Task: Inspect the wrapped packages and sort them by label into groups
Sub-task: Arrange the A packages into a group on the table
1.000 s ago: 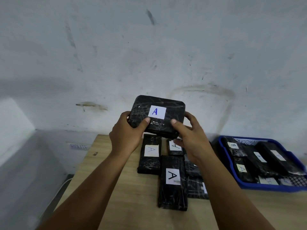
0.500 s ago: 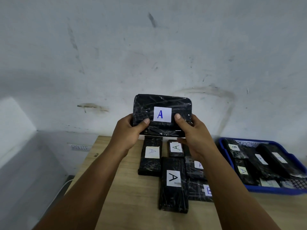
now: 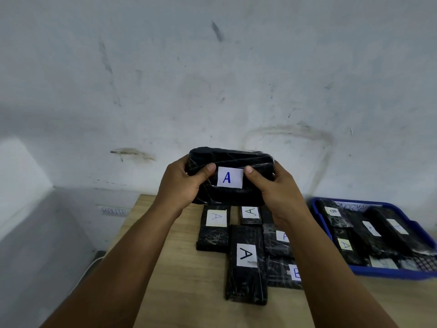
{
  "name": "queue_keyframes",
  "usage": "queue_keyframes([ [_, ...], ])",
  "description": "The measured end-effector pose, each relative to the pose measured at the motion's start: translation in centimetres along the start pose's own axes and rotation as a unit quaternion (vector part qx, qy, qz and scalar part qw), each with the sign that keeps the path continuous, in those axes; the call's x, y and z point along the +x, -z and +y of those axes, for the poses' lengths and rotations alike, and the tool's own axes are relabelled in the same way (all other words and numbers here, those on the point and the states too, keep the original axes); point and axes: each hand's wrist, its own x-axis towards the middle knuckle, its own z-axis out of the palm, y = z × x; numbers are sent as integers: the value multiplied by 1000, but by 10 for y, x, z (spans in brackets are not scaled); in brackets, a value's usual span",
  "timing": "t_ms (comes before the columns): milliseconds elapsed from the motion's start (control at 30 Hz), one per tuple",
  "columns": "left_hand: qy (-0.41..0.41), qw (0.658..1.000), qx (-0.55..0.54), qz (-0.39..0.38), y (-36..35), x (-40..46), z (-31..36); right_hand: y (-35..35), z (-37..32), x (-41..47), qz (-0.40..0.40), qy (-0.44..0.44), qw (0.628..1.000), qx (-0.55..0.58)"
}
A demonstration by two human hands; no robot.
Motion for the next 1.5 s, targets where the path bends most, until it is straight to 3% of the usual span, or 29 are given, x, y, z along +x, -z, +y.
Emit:
queue_keyframes([
  [233,6,996,73,51,-4,-7,4,1,3,3,27,39,999,-9],
  [333,74,996,37,36,-6,-6,7,2,0,3,22,22,999,-45],
  [433,118,989,4,86,-5,-3,9,1,-9,-4,-14,-9,997,-81],
  [567,101,987,-15,120,-9,-6,6,-4,-16,-6,-9,-35,998,-57],
  [800,43,995,8,90,-15,-13,9,-5,-2,-3,60,-36,994,-88],
  [967,15,994,35,105,-15,-12,9,-11,-6,-7,56,-34,993,-99],
  [1100,0,990,-8,138,-18,-13,4,-11,-20,-11,20,-84,988,-126],
  [1167,-18,992,-26,126,-19,-15,0,-10,-25,-13,15,-103,989,-109],
  [1300,-58,996,-12,71,-17,-18,-3,-7,-20,-7,76,-121,988,-52],
  [1500,39,996,14,80,-13,-16,3,-3,-8,-7,71,-92,993,-24],
])
